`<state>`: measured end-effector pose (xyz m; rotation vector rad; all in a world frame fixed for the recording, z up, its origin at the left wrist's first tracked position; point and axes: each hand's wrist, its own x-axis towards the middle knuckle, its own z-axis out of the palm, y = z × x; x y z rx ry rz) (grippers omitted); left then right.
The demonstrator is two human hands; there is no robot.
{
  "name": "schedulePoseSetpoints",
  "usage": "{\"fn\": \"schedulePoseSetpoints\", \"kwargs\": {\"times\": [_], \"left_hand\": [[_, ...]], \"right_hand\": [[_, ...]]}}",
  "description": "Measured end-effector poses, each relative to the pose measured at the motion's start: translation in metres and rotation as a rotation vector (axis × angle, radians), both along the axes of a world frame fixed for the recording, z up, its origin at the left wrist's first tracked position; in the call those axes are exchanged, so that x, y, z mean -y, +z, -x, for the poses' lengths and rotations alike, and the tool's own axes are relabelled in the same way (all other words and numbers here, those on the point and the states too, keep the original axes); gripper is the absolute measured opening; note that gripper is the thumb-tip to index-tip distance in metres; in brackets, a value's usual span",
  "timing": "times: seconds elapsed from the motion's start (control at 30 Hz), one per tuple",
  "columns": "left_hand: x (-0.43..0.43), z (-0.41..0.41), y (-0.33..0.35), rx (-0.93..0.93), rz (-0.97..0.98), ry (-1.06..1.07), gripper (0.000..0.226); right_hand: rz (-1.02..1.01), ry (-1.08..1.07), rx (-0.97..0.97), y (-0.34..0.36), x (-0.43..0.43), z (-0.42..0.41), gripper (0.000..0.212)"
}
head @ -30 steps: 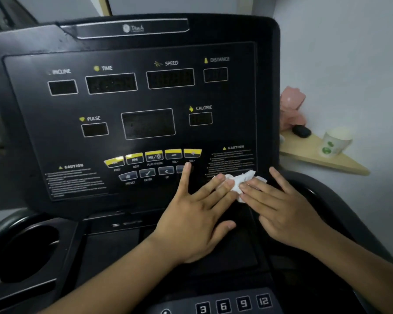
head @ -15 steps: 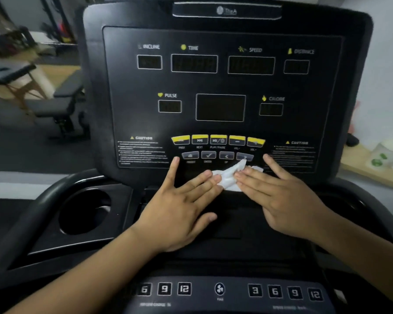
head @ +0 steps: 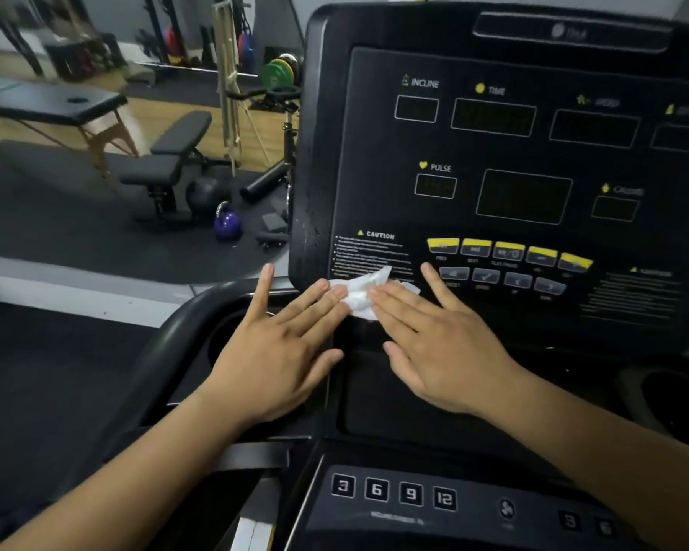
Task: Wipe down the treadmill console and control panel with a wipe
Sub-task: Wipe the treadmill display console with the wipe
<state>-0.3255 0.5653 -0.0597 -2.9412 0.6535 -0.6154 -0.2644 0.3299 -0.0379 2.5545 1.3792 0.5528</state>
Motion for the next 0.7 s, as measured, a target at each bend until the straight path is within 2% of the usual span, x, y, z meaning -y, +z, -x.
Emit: {"fn": "schedulePoseSetpoints", "kwargs": {"times": [0.13,0.27,0.37,0.57,0.7], "left_hand": [[-0.021,-0.009,0.012,0.038,-0.004,0.024,0.057],[-0.034,-0.041,0.051,0.109,0.031,0.056,0.059],[-0.038,-0.077,0.096,0.147,0.041,0.059,0.063],[-0.033,-0.14,0.191,0.172,0.024,0.05,0.067],[-0.029,-0.142,0.192,0.167,-0.006,0.023,0.066]], "right_hand": [[0.018,0.053,0.058,0.016,-0.026,-0.015,0.053],[0.031,0.037,0.176,0.058,-0.042,-0.05,0.054],[0.025,-0.023,0.261,0.102,-0.05,-0.078,0.056],[-0.048,-0.191,0.285,0.182,-0.06,-0.114,0.059],[-0.069,-0.226,0.293,0.177,-0.058,-0.112,0.062]]}}
